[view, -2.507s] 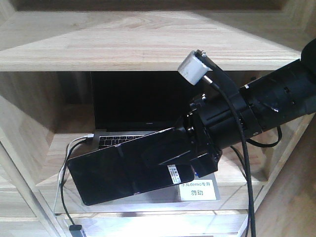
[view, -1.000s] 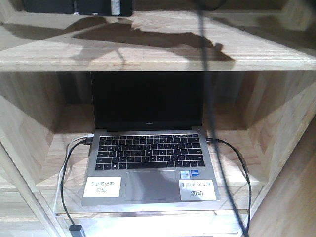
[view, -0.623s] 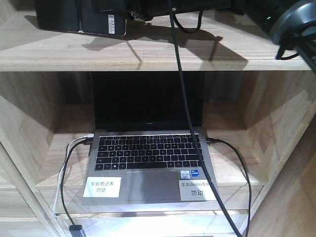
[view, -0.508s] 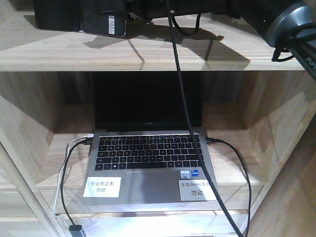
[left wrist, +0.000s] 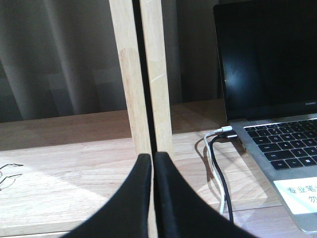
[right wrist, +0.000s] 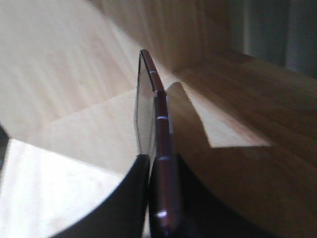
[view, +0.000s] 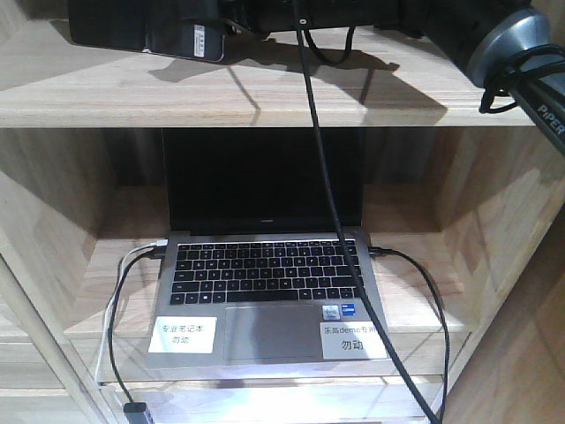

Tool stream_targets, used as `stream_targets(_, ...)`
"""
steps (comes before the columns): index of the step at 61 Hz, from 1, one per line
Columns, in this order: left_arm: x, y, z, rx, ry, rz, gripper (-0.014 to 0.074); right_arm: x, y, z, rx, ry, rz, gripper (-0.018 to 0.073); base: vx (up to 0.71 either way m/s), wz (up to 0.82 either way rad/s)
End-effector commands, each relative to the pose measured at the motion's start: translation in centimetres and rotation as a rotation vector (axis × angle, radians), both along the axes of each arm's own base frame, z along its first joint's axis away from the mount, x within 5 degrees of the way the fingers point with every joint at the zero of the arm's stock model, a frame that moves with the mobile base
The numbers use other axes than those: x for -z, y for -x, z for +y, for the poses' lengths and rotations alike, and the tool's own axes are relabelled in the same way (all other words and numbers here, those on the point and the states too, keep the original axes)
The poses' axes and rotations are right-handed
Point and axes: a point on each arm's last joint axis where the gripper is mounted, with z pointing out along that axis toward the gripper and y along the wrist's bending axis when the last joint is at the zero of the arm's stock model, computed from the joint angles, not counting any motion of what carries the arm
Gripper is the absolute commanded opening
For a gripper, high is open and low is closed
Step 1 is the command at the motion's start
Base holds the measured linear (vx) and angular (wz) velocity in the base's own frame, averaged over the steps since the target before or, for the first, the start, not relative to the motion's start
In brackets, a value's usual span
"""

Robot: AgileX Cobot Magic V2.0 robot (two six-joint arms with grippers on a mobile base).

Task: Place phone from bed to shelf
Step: 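Lower the phone onto the upper shelf with the right gripper, then open the right gripper and withdraw it from the phone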

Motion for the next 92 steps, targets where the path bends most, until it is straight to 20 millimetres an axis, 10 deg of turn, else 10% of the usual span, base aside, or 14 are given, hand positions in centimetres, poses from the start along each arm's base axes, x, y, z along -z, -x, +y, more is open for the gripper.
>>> stream_targets(1,-1.6,0.1,-0.1,0.006,0.009,-0.110,0.0001,-3.8,1.4,-0.8,0.038,-0.084,-0.080,0.0241,0.00,0.00)
stream_targets(21,-1.6,0.1,-0.1,0.006,0.009,-0.110,0.0001,-3.8,0.8,-1.2,0.116,-0.046,-0.135,0.0689,0.00,0.00)
stream_targets(36,-1.6,0.1,-0.1,0.006,0.009,-0.110,0.0001,-4.0,1.0,-1.5,0.132,-0.002,-0.150,0.0714,0.00,0.00)
stream_targets(58,-1.6,0.1,-0.1,0.006,0.009,-0.110,0.0001,-6.2,3.1,-2.5,0.133,0.047,-0.164,0.0584,0.00,0.00)
stream_targets(83,-1.6,0.1,-0.1,0.006,0.009,-0.110,0.0001,-10.3,7.1,-4.9,0.210,0.070,-0.156,0.0000,0.00,0.00)
stream_targets(92,-1.6,0.1,-0.1,0.006,0.009,-0.110,0.0001,-11.3,8.1,-5.7,0.257,0.088,-0.172,-0.0003,0.00,0.00)
